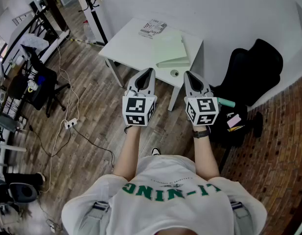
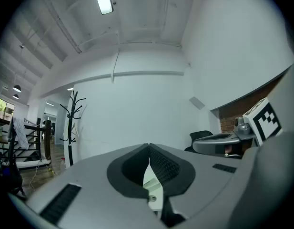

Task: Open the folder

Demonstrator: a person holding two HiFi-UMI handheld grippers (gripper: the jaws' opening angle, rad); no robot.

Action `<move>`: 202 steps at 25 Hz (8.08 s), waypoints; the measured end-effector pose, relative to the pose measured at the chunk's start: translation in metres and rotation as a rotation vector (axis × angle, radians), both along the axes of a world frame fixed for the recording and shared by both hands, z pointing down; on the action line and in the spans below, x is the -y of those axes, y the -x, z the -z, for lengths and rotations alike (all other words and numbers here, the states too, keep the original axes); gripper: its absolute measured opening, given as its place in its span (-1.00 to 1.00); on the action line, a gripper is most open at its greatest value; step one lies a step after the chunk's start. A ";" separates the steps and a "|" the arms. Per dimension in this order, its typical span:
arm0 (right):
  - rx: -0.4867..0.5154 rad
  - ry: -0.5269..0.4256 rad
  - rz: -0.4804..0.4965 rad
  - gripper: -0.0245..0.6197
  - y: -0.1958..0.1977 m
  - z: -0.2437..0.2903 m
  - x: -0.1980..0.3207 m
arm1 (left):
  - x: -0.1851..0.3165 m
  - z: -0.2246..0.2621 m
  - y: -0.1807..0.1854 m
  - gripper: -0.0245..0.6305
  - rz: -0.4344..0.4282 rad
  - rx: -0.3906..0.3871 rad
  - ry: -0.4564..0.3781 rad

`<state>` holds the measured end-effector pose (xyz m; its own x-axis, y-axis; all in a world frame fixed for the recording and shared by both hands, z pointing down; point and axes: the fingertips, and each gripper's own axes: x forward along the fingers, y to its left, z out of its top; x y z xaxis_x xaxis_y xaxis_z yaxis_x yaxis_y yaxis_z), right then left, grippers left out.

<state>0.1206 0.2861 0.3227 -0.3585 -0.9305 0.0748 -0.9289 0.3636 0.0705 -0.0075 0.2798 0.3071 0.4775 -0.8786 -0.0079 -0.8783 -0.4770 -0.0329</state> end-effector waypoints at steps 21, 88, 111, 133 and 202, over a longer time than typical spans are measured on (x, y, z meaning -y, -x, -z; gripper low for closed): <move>0.101 0.082 0.008 -0.87 -0.025 -0.060 0.131 | 0.121 -0.050 -0.031 -0.87 -0.014 -0.041 0.044; 0.654 0.958 0.198 -0.68 -0.091 -0.325 0.560 | 0.553 -0.149 -0.064 -0.87 -0.015 0.042 0.294; 0.583 0.888 0.323 -0.74 -0.016 -0.238 0.549 | 0.535 -0.126 0.013 -0.87 0.088 -0.036 0.242; 0.512 0.864 0.520 -0.56 0.072 -0.191 0.538 | 0.514 -0.119 0.093 -0.87 0.243 -0.081 0.215; -0.453 0.968 0.799 -0.87 0.414 -0.448 0.534 | 0.449 -0.260 0.384 -0.87 0.631 -0.179 0.481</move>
<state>-0.2930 -0.2478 0.7708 -0.5448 0.0175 0.8384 -0.4019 0.8721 -0.2793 -0.3919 -0.1688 0.5676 -0.0819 -0.9086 0.4096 -0.9589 0.1838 0.2160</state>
